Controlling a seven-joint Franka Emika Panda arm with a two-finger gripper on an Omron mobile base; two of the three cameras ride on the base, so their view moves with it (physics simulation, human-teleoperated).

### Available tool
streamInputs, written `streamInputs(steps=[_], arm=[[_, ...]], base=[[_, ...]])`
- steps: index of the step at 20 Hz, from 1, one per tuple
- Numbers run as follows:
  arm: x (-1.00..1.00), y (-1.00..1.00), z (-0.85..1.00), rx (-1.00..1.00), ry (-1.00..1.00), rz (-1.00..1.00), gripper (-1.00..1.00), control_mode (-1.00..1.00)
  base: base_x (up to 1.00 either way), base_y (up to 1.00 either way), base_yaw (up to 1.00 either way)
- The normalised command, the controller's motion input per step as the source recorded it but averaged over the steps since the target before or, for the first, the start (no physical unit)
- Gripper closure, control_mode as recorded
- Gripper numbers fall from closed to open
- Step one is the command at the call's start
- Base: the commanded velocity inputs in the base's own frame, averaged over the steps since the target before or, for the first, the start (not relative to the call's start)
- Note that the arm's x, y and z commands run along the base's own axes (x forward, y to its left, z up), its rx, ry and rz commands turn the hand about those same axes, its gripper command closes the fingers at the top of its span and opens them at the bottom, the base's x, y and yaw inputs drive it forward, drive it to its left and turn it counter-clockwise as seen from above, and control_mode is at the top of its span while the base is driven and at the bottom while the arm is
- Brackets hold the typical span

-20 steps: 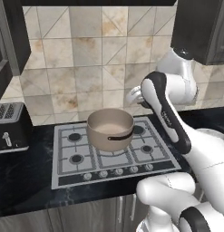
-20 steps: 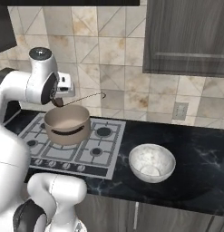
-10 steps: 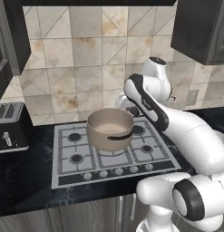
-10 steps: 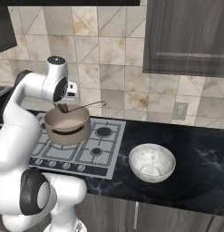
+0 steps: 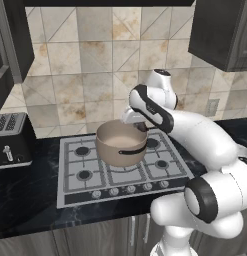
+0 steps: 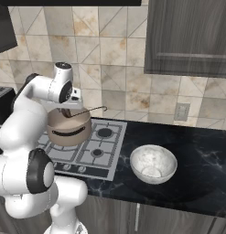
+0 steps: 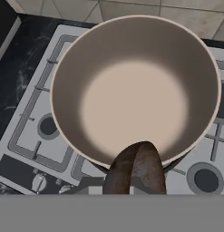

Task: Open the cabinet and move the ladle to the pot. Then close the cabinet.

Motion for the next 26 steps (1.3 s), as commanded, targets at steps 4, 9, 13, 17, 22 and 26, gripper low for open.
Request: streamInputs(steps=[4, 9, 13, 17, 22, 26], arm=[[0.10, 0.28, -0.34, 0.00, 0.00, 0.00, 1.00, -1.00], [0.02, 0.30, -0.25, 0.00, 0.00, 0.00, 1.00, -1.00], [0.11, 0.21, -0.22, 0.00, 0.00, 0.00, 1.00, -1.00], [0.26, 0.14, -0.24, 0.00, 0.00, 0.00, 1.00, -1.00], [0.29, 0.14, -0.20, 0.00, 0.00, 0.00, 1.00, -1.00], [0.21, 0.09, -0.13, 0.00, 0.00, 0.00, 1.00, -1.00]], base=[[0.00, 0.00, 0.00], [0.00, 0.00, 0.00], [0.00, 0.00, 0.00], [0.00, 0.00, 0.00], [0.00, 0.00, 0.00], [0.00, 0.00, 0.00]])
